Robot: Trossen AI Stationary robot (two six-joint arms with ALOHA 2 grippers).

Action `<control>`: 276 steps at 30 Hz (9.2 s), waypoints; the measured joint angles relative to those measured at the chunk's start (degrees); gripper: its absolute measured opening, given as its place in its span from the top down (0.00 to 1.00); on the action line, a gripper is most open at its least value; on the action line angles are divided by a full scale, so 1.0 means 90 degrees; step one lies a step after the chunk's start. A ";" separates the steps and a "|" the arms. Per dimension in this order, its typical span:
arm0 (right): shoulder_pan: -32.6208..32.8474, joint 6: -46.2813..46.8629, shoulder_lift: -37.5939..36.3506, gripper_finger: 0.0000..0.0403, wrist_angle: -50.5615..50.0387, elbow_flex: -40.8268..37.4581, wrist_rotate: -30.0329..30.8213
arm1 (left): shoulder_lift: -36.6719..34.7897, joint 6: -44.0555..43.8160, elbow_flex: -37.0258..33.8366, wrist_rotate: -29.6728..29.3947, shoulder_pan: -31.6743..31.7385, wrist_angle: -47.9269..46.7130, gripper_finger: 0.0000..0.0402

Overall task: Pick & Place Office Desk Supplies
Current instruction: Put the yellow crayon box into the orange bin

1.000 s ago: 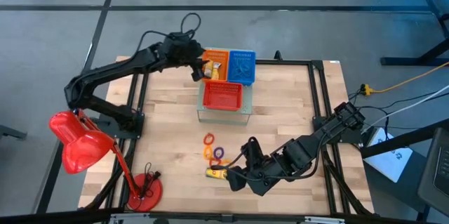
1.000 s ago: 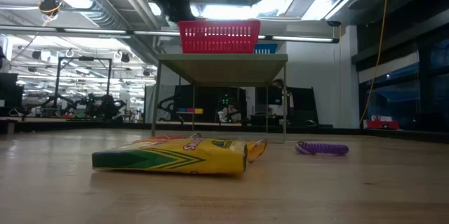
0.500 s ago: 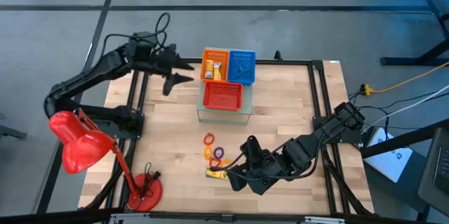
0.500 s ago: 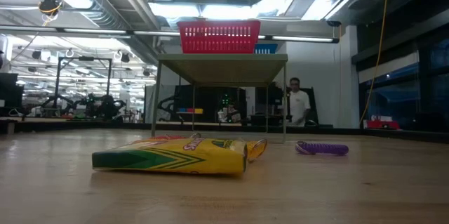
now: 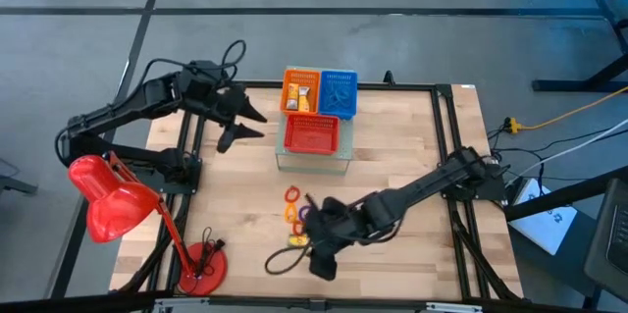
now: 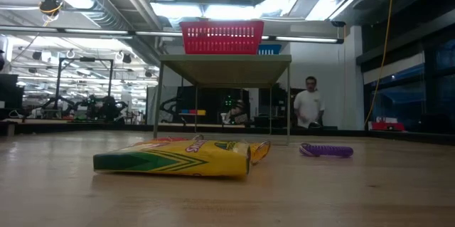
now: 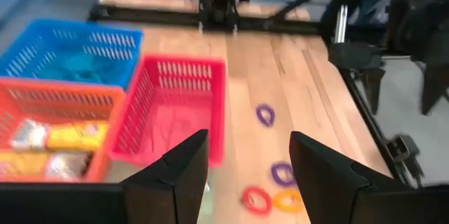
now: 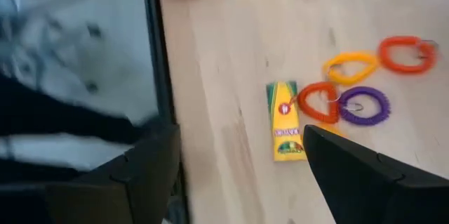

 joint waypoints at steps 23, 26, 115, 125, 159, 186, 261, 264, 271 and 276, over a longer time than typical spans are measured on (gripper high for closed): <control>-0.0127 -0.1165 0.1927 0.25 0.0842 -0.0002 0.0071 | -0.0092 0.0053 -0.0697 -0.0691 -0.1359 -0.0481 0.51; -0.0180 -0.1166 0.2018 0.25 0.0859 -0.0002 0.0396 | -0.0092 -0.0002 -0.0697 -0.0693 -0.1359 -0.0485 0.51; -0.0123 -0.0475 0.2312 0.40 0.0771 0.0206 -0.0065 | -0.0092 -0.0357 -0.0697 -0.0638 -0.1359 -0.0506 0.50; -0.0082 -0.0634 0.2359 0.39 0.0847 0.0204 -0.0033 | -0.0092 -0.0373 -0.0697 -0.0625 -0.1359 -0.0507 0.50; -0.0171 -0.0446 0.2519 0.66 0.0595 0.0214 0.0072 | -0.0090 -0.0448 -0.0697 -0.0622 -0.1359 -0.0555 0.49; -0.0677 0.0012 0.0011 0.67 0.1002 0.0199 -0.0544 | -0.0092 0.1437 -0.0697 -0.3002 -0.3071 -0.0482 0.49; -0.2053 0.0049 -0.0790 0.31 0.1954 0.0199 -0.0380 | 0.0518 0.2154 -0.0697 -0.4779 -0.4974 0.0950 0.92; -0.2143 -0.0025 -0.1008 0.30 0.1867 0.0205 -0.0271 | 0.0475 0.2269 -0.0697 -0.5277 -0.4929 0.0738 0.92; -0.2101 0.0060 -0.1586 0.30 0.0621 0.0206 0.0565 | 0.0239 0.2390 -0.0697 -0.5518 -0.3986 0.0427 0.92; -0.1935 0.0346 -0.1912 0.30 0.0203 0.0206 0.1177 | 0.0165 0.2551 -0.0697 -0.5241 -0.3118 0.0521 0.92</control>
